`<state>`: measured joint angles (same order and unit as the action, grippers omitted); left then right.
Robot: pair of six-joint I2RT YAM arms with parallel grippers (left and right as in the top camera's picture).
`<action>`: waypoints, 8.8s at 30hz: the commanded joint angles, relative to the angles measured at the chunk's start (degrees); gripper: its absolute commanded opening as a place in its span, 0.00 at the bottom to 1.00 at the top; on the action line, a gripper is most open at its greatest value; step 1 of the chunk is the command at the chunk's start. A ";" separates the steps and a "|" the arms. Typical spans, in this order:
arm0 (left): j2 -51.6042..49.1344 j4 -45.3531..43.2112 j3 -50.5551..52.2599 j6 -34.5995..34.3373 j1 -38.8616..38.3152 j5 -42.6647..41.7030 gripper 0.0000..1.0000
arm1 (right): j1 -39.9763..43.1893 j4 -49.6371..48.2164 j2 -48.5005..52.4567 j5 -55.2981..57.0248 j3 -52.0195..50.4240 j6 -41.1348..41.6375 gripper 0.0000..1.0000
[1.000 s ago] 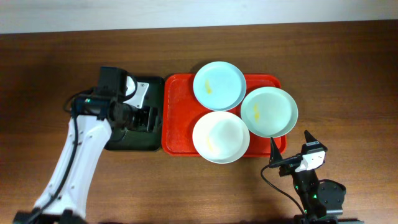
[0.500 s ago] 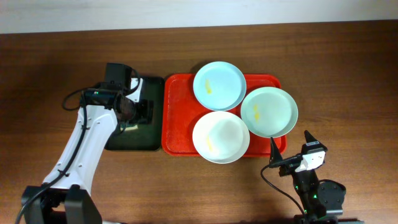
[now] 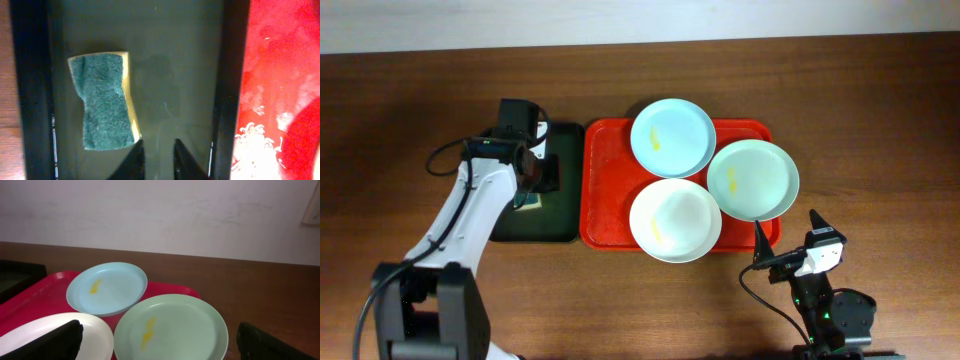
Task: Clean dirty plates on tray and stack at the side
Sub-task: 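Move the left gripper over the black tray down to the sponge, then grasp the green-and-yellow sponge with the left gripper and lift it, then reach the right gripper to the white plate's rim on the red tray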
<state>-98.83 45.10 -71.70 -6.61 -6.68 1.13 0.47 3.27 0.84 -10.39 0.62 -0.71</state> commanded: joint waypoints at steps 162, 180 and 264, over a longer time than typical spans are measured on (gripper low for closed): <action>-3.17 -8.35 -4.07 1.53 5.73 -0.94 0.00 | -0.42 0.42 1.79 0.50 -0.31 -0.35 0.99; -3.17 -8.24 -4.07 1.53 5.73 -0.94 0.00 | -0.42 0.42 1.79 0.50 -0.31 -0.37 0.99; -5.11 -8.66 -4.07 1.51 5.68 -0.94 0.00 | -14.75 42.73 93.57 1.60 61.61 12.41 0.22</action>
<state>-102.17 36.93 -75.96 -6.02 -0.99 0.62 -13.91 46.81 91.72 -11.18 63.11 11.79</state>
